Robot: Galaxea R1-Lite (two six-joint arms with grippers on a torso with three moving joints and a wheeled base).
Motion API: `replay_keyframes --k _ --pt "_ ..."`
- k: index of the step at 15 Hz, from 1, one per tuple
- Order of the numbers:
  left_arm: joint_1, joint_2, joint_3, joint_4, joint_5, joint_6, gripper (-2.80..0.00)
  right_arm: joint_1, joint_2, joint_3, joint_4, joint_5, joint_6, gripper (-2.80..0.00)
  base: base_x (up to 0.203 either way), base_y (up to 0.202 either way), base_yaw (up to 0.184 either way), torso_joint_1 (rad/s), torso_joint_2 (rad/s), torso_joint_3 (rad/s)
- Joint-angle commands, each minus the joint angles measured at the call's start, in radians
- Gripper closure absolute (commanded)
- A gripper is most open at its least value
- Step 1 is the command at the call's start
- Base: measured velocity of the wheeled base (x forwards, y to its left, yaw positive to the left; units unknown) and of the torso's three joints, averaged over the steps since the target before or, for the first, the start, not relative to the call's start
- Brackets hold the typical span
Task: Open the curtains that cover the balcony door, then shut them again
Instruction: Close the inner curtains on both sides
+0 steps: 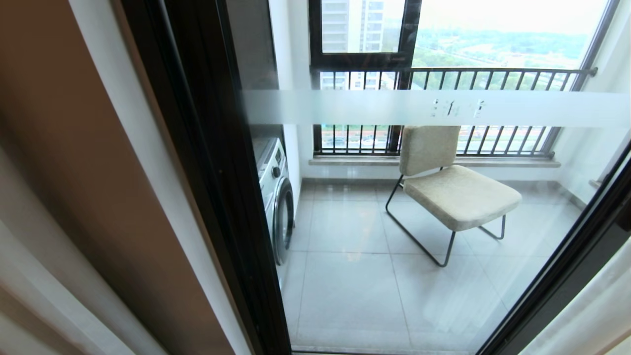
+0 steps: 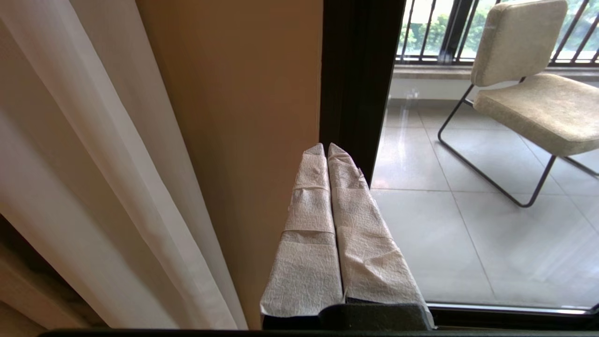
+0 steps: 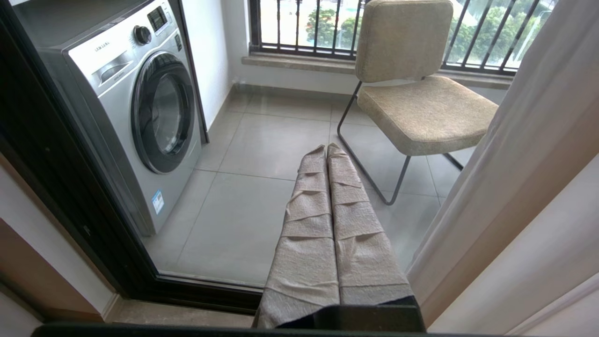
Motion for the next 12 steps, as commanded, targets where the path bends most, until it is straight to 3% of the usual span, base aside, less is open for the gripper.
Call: replay_keyframes --k 1,8,12 --pt "0.0 0.0 0.0 -0.001 0.0 -0.013 0.0 0.0 0.0 0.0 0.0 0.001 -0.001 0.0 0.0 0.0 0.0 0.0 0.0 0.0" --pt "0.002 0.0 0.0 -0.006 0.011 -0.016 0.0 0.0 0.0 0.0 0.0 0.001 -0.001 0.0 0.0 0.0 0.0 0.0 0.0 0.0" --pt "0.001 0.031 -0.128 0.036 0.068 -0.017 0.0 0.0 0.0 0.0 0.0 0.001 -0.001 0.0 0.0 0.0 0.0 0.0 0.0 0.0"
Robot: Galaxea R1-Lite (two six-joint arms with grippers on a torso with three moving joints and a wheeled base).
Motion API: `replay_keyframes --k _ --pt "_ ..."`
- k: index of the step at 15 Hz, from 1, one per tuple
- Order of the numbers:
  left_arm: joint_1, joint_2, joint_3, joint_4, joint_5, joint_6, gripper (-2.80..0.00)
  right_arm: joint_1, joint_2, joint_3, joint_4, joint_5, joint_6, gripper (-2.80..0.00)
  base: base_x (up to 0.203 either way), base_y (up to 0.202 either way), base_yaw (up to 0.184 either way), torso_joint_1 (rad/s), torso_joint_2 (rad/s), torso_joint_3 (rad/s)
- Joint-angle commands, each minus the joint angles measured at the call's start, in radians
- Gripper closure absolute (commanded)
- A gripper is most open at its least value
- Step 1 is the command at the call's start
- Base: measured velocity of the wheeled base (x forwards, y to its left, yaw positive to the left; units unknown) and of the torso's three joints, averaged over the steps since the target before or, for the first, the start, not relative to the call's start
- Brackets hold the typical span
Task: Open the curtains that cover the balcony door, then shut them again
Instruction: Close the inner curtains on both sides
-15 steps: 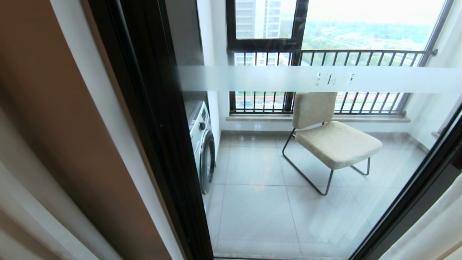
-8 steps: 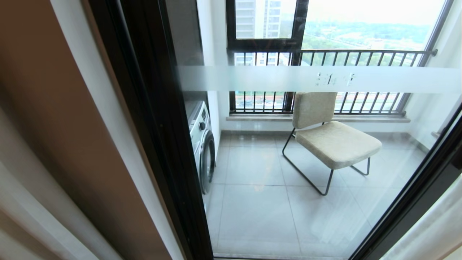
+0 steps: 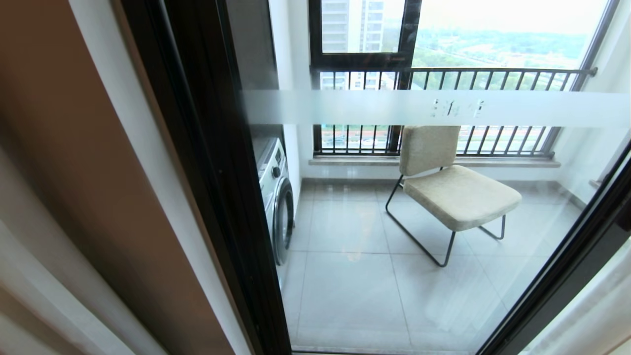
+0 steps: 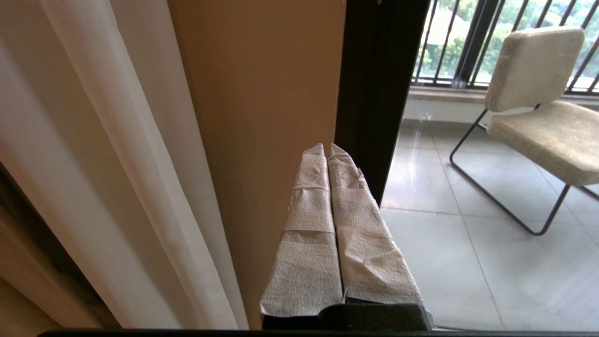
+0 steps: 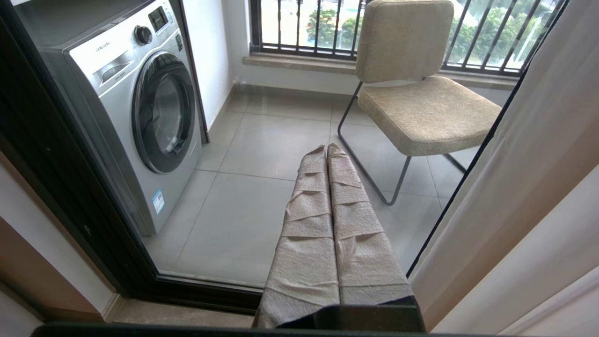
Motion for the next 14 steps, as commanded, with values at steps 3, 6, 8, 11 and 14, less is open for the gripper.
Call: replay_keyframes --k 3,6,8,11,14 --pt "-0.002 0.124 -0.161 0.006 0.078 -0.002 0.0 0.0 0.0 0.0 0.001 0.001 -0.001 0.0 0.0 0.0 0.0 0.0 0.0 0.0" --pt "-0.003 0.32 -0.329 0.006 0.169 -0.001 0.0 0.0 0.0 0.0 0.001 0.001 -0.001 0.0 0.0 0.0 0.0 0.0 0.0 0.0" --pt "-0.002 0.468 -0.461 0.006 0.251 0.0 0.0 0.0 0.0 0.0 0.001 0.001 -0.001 0.0 0.0 0.0 0.0 0.0 0.0 0.0" --pt "0.007 0.718 -0.711 0.005 0.48 0.0 0.0 0.0 0.0 0.0 0.001 0.001 -0.001 0.0 0.0 0.0 0.0 0.0 0.0 0.0" --pt "0.089 0.916 -0.894 0.003 0.625 -0.014 0.0 0.0 0.0 0.0 0.001 0.001 -0.001 0.0 0.0 0.0 0.0 0.0 0.0 0.0"
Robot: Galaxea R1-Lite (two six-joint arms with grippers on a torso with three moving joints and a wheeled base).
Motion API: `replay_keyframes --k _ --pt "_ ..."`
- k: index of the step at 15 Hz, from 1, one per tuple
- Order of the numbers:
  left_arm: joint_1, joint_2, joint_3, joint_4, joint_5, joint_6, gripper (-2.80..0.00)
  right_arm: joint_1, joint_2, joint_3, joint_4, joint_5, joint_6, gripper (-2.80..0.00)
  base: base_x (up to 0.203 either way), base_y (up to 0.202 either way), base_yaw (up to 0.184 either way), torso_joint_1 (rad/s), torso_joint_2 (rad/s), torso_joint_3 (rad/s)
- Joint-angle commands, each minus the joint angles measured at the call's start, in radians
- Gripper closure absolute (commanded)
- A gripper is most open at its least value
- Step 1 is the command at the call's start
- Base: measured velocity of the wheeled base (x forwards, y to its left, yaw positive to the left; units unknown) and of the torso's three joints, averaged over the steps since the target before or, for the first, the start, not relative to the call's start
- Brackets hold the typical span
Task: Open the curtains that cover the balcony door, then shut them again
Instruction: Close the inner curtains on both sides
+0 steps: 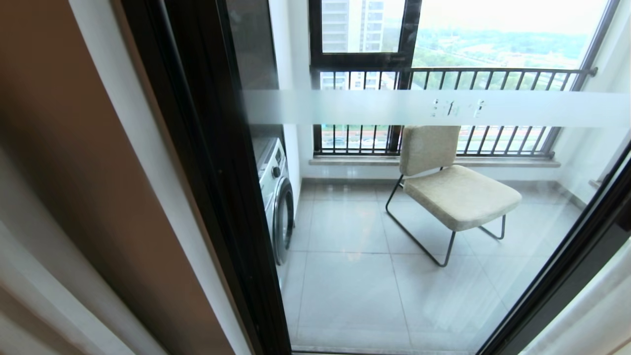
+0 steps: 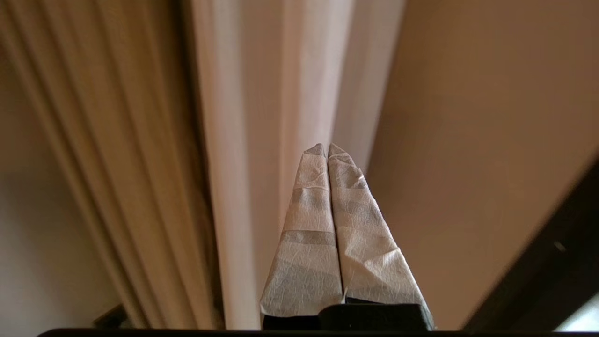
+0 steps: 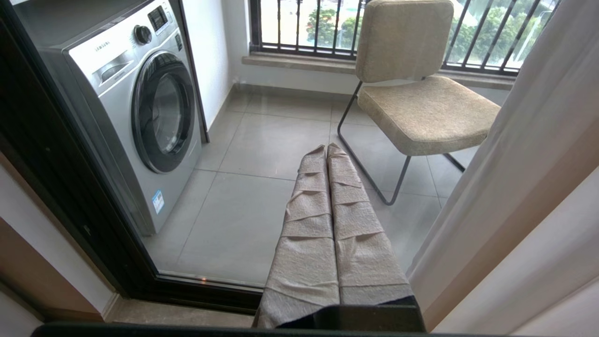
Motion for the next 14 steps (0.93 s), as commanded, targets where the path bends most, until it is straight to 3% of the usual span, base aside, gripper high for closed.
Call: replay_keyframes --k 1,4,5,7,12,14 --pt "0.124 0.225 -0.13 -0.003 0.048 -0.011 0.0 0.0 0.0 0.0 0.0 0.001 -0.001 0.0 0.0 0.0 0.0 0.0 0.0 0.0" --pt "0.304 0.36 -0.237 -0.061 -0.051 -0.016 0.0 0.0 0.0 0.0 0.0 0.001 -0.001 0.0 0.0 0.0 0.0 0.0 0.0 0.0" --pt "0.343 0.387 -0.261 -0.075 -0.085 -0.015 -2.8 0.0 0.0 0.0 0.0 0.001 -0.001 0.0 0.0 0.0 0.0 0.0 0.0 0.0" --pt "0.378 0.41 -0.274 -0.083 -0.108 -0.015 -2.8 0.0 0.0 0.0 0.0 0.001 -0.001 0.0 0.0 0.0 0.0 0.0 0.0 0.0" --pt "0.397 0.431 -0.268 -0.084 -0.111 -0.021 -2.8 0.0 0.0 0.0 0.0 0.001 -0.001 0.0 0.0 0.0 0.0 0.0 0.0 0.0" --pt "0.4 0.448 -0.265 -0.096 -0.141 -0.041 -2.8 0.0 0.0 0.0 0.0 0.001 -0.001 0.0 0.0 0.0 0.0 0.0 0.0 0.0"
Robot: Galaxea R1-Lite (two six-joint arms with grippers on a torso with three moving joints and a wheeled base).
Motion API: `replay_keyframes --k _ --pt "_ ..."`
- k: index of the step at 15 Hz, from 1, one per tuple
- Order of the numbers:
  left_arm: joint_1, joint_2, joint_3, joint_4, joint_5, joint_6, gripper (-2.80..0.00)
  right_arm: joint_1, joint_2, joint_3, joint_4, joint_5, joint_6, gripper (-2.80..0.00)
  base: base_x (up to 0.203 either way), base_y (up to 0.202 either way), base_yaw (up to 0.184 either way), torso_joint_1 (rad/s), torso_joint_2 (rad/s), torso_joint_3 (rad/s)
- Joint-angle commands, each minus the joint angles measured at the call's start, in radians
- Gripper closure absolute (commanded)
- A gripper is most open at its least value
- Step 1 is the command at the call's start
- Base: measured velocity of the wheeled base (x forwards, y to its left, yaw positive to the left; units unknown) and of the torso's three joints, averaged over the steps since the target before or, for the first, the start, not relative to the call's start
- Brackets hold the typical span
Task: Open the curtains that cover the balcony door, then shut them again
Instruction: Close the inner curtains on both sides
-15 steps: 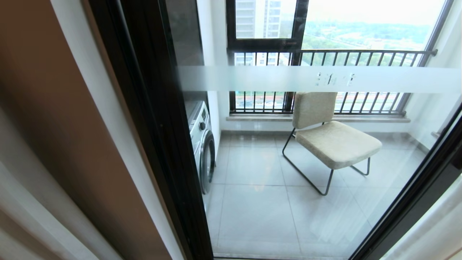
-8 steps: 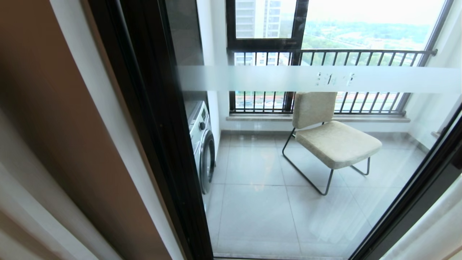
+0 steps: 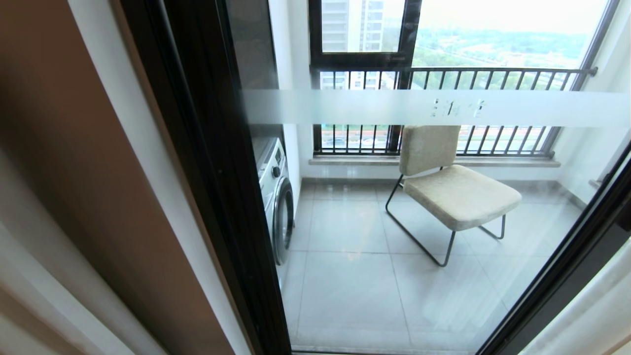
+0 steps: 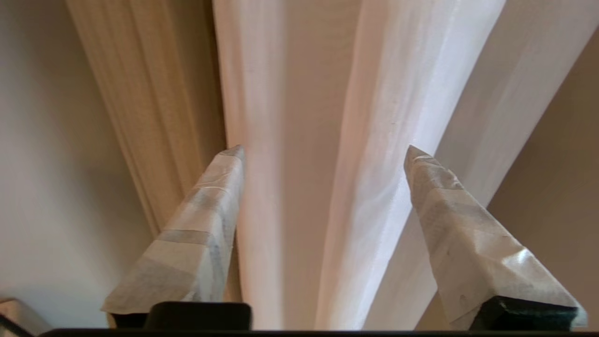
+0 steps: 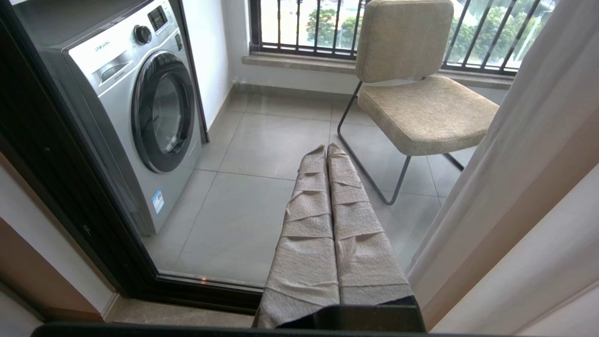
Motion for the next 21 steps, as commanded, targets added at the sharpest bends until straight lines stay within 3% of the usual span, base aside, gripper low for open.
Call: replay_keyframes --k 1,4,7,9,14,16,21 --pt "0.003 0.038 0.002 -0.028 -0.027 -0.016 -2.8 0.0 0.0 0.0 0.0 0.001 -0.001 0.0 0.0 0.0 0.0 0.0 0.0 0.0" --pt "0.028 0.103 0.002 -0.13 -0.123 -0.024 -2.8 0.0 0.0 0.0 0.0 0.001 -0.001 0.0 0.0 0.0 0.0 0.0 0.0 0.0" --pt "0.104 0.162 -0.003 -0.217 -0.31 -0.026 -2.8 0.0 0.0 0.0 0.0 0.001 -0.001 0.0 0.0 0.0 0.0 0.0 0.0 0.0" --pt "0.14 0.204 -0.009 -0.266 -0.378 -0.024 -2.8 0.0 0.0 0.0 0.0 0.001 -0.001 0.0 0.0 0.0 0.0 0.0 0.0 0.0" --pt "0.155 0.312 -0.042 -0.431 -0.424 -0.027 -2.8 0.0 0.0 0.0 0.0 0.001 -0.001 0.0 0.0 0.0 0.0 0.0 0.0 0.0" --pt "0.155 0.343 -0.063 -0.468 -0.483 -0.027 -2.8 0.0 0.0 0.0 0.0 0.001 -0.001 0.0 0.0 0.0 0.0 0.0 0.0 0.0" --pt "0.155 0.384 -0.07 -0.541 -0.519 -0.03 -2.8 0.0 0.0 0.0 0.0 0.001 -0.001 0.0 0.0 0.0 0.0 0.0 0.0 0.0"
